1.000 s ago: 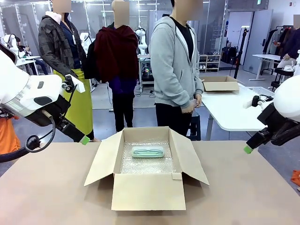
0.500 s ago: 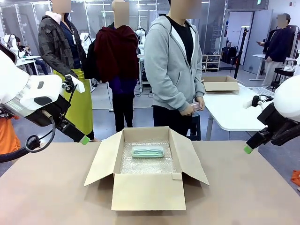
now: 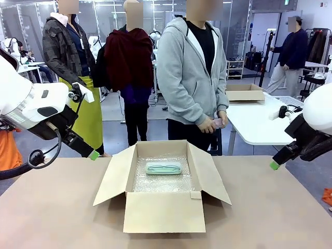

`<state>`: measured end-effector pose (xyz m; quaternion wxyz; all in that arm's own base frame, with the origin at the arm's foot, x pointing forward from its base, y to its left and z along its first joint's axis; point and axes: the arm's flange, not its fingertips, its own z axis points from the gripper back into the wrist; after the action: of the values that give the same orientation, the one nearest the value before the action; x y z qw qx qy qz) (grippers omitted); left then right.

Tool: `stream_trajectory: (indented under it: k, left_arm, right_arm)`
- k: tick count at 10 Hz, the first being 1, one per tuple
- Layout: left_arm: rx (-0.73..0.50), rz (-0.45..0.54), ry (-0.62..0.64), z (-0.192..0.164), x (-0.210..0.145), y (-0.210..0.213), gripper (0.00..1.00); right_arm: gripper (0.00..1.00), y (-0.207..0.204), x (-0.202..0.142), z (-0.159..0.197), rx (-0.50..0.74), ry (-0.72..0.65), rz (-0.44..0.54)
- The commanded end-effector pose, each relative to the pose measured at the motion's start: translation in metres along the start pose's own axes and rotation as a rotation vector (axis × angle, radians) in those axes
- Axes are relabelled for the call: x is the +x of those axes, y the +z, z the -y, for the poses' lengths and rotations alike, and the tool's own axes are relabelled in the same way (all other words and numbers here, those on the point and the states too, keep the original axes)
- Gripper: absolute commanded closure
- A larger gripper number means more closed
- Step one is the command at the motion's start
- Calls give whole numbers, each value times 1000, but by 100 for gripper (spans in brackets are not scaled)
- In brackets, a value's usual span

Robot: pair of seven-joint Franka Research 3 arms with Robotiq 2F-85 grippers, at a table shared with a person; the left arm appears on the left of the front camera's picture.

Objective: Pack the glasses set securely to prepare it for shipping.
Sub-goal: Put the Glasses case from the right side of the table into the Package Box.

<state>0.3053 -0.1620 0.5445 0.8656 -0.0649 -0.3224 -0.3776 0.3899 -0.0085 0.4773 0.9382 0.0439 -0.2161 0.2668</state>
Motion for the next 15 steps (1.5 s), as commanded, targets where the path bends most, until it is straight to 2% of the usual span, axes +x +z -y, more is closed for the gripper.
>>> stream_trajectory:
  k: [1, 15]
  left_arm:
    - [6, 1, -5, -1, 0, 1, 0]
    - [6, 1, -5, -1, 0, 1, 0]
  right_arm:
    - [0, 1, 1, 0, 5, 1, -7]
    - [0, 1, 1, 0, 5, 1, -7]
